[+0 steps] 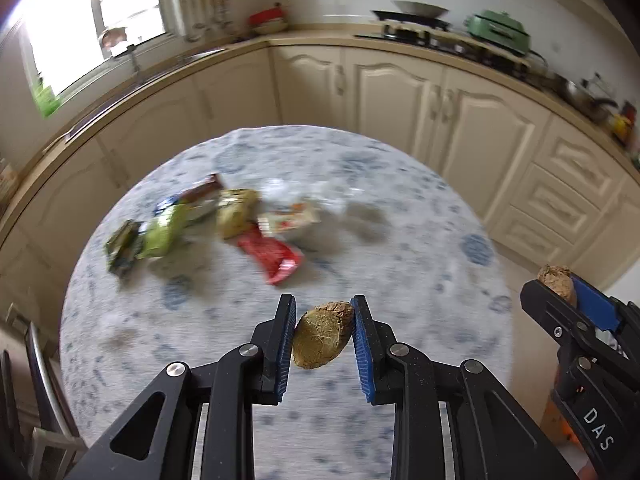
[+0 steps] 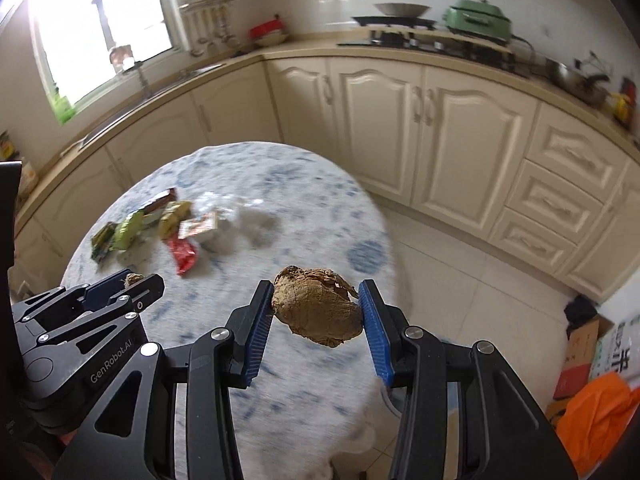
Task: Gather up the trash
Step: 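Carry the biscuit and brown lump toward the blue bin, then open the left gripper over the blue bin while the right gripper opens too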
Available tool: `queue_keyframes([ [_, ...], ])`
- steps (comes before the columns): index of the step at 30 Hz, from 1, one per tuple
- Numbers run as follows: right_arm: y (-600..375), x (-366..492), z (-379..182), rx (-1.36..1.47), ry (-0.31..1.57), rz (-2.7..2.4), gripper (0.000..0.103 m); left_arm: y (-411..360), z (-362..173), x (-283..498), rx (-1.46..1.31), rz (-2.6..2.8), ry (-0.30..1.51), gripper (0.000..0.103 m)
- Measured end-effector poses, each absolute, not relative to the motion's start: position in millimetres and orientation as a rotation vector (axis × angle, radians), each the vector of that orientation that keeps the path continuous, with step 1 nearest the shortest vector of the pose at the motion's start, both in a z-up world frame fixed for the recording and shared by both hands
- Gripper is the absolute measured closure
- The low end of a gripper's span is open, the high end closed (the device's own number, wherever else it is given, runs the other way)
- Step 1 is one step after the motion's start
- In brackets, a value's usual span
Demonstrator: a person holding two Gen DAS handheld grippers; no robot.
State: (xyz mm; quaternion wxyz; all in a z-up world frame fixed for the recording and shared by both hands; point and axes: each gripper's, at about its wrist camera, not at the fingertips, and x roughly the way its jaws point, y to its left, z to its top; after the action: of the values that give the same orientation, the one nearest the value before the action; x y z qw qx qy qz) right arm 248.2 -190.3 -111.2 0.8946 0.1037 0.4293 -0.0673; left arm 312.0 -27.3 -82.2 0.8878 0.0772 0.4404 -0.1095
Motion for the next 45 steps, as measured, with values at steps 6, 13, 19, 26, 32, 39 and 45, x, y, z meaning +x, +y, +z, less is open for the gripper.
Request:
queue_keyframes([
  [6,-254.3,208.7,-120.6,0.276,0.890,-0.285,0.059,-101.4,-92.0,292.7,0.246,-0.365,0.921,0.079],
  [13,-323.9,161.5,-133.6,0.365,0.897,-0.460,0.059,-181.4,-113.8,280.1,0.335,-0.504,0.957,0.079],
  [19,-368.4,123.9,-149.2,0.422,0.923,-0.589,0.059,-239.5,-135.7,278.5,0.388,-0.586,0.993,0.079],
  [26,-400.5,97.0,-170.5,0.468,0.962,-0.691,0.059,-289.6,-166.7,291.7,0.453,-0.620,1.008,0.078],
  [32,-417.1,88.5,-188.2,0.506,1.003,-0.728,0.059,-315.8,-191.4,311.1,0.462,-0.647,1.060,0.044],
  [39,-416.4,103.9,-197.3,0.500,1.027,-0.704,0.059,-310.9,-193.3,320.2,0.468,-0.609,1.031,0.031],
  [45,-402.7,138.7,-198.7,0.471,1.038,-0.620,0.055,-289.6,-183.0,309.4,0.464,-0.567,1.004,0.031],
])
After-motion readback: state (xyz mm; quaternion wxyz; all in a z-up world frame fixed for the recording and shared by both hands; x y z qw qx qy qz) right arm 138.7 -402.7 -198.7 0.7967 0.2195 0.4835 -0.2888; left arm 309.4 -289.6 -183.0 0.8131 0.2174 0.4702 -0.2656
